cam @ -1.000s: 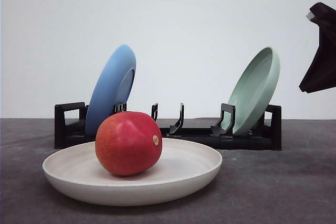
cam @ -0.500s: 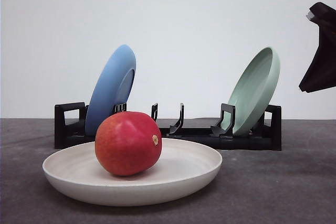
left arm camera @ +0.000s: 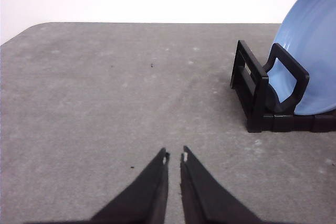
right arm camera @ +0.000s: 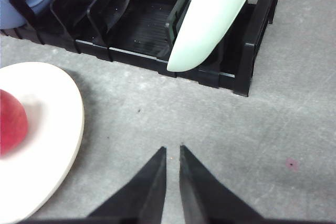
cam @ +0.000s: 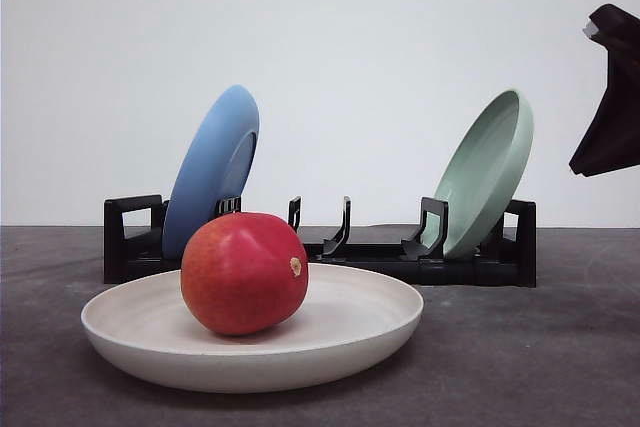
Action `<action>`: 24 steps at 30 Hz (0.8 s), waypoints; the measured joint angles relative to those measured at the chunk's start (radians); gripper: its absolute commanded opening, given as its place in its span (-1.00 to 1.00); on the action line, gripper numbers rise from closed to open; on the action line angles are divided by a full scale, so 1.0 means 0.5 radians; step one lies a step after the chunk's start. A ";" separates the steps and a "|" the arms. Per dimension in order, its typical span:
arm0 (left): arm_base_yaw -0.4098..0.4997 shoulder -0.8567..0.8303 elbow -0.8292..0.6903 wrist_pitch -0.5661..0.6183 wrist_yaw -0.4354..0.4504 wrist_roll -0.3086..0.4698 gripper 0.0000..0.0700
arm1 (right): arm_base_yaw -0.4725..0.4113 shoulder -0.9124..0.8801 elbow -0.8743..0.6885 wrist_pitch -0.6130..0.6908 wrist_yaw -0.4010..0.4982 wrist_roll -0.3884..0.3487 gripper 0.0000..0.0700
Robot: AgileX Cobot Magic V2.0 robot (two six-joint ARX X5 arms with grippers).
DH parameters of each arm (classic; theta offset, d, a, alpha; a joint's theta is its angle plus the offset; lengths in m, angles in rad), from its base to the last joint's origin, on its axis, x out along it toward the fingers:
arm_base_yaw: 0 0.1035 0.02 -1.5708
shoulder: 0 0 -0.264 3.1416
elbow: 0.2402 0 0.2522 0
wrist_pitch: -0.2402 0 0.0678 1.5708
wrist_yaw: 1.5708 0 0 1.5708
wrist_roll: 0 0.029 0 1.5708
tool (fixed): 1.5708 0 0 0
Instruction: Place pomegranate in white plate
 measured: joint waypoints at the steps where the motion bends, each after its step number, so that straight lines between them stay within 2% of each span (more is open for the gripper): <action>1: 0.000 0.000 0.000 0.000 0.000 0.000 -0.93 | 0.000 0.000 0.000 0.000 0.000 0.000 -0.89; 12: 0.000 0.000 0.000 0.000 0.000 0.000 -0.93 | 0.000 -0.037 0.000 -0.014 0.001 -0.004 -0.89; 14: 0.000 0.000 0.000 0.000 0.000 0.000 -0.93 | 0.000 -0.116 0.000 -0.021 0.022 -0.065 -0.89; 18: 0.000 0.000 0.000 0.000 0.000 0.000 -0.93 | -0.019 -0.325 -0.037 -0.034 0.197 -0.266 -0.89; 24: 0.000 0.000 0.000 0.000 0.000 0.000 -0.93 | -0.126 -0.738 -0.349 0.016 0.513 -0.329 -0.89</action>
